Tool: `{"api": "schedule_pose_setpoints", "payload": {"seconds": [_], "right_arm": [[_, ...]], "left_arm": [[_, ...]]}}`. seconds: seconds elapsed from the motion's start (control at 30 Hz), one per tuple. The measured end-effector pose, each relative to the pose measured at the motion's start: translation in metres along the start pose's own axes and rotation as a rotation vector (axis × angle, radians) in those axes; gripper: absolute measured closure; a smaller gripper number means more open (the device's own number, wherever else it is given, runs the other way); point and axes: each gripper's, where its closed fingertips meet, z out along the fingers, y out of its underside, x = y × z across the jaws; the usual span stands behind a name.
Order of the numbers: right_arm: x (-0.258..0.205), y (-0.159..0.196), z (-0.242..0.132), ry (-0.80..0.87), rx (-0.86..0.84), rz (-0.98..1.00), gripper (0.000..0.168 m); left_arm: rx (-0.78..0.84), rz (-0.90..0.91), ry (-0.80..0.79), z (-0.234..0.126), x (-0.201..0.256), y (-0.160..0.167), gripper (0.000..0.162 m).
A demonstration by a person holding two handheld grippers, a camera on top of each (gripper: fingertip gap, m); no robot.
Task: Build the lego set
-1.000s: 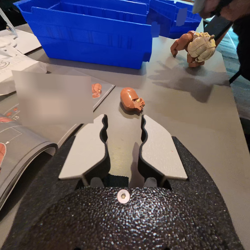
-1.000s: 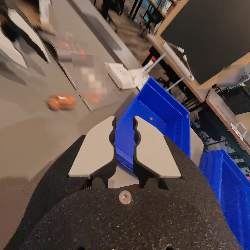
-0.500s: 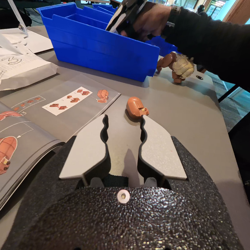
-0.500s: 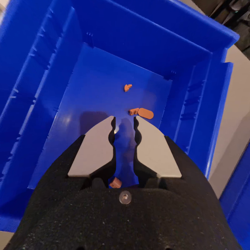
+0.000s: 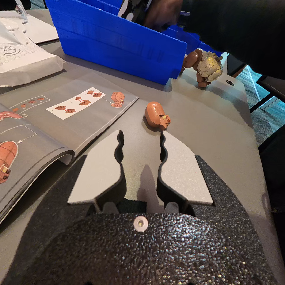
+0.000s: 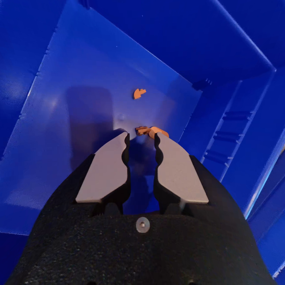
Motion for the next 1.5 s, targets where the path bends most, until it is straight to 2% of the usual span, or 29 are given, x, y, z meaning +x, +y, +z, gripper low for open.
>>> {"api": "schedule_pose_setpoints", "payload": {"seconds": [0.23, 0.3, 0.43, 0.57, 0.67, 0.77, 0.87, 0.93, 1.07, 1.17, 1.3, 1.5], "right_arm": [[0.001, 0.0, 0.01, -0.041, -0.006, 0.048, 0.138], [0.001, -0.001, 0.011, -0.046, -0.002, 0.053, 0.147], [0.003, -0.003, 0.009, -0.014, 0.005, 0.024, 0.151], [-0.002, -0.008, -0.007, 0.004, 0.053, 0.018, 0.151], [-0.018, -0.016, -0.037, -0.005, 0.12, -0.002, 0.151], [-0.065, -0.037, -0.09, -0.078, 0.246, -0.088, 0.151], [-0.148, -0.058, -0.149, -0.184, 0.391, -0.293, 0.152], [-0.213, -0.059, -0.17, -0.257, 0.431, -0.425, 0.152], [-0.315, -0.04, -0.157, -0.344, 0.401, -0.526, 0.151], [-0.356, -0.027, -0.134, -0.385, 0.371, -0.521, 0.151], [-0.372, -0.018, -0.111, -0.408, 0.332, -0.483, 0.152], [-0.374, -0.016, -0.102, -0.447, 0.314, -0.465, 0.151]], "left_arm": [[-0.009, 0.009, 0.004, 0.0, 0.001, 0.001, 0.117], [-0.009, 0.008, 0.002, 0.0, 0.001, 0.001, 0.117], [-0.002, 0.0, 0.002, 0.0, 0.0, 0.001, 0.117], [-0.001, -0.002, 0.001, 0.0, 0.0, 0.001, 0.117], [0.001, -0.007, -0.001, -0.001, -0.001, 0.0, 0.117], [0.008, -0.028, -0.002, -0.002, -0.002, 0.0, 0.117], [0.01, -0.066, 0.0, -0.003, -0.004, 0.0, 0.117], [0.008, -0.094, 0.008, -0.003, -0.003, 0.001, 0.117], [0.012, -0.139, 0.025, -0.003, 0.0, 0.0, 0.118], [0.012, -0.15, 0.024, -0.003, 0.0, 0.001, 0.118], [-0.003, -0.141, 0.011, -0.002, -0.002, 0.004, 0.118], [-0.01, -0.15, 0.025, -0.002, 0.0, 0.005, 0.118]]}}
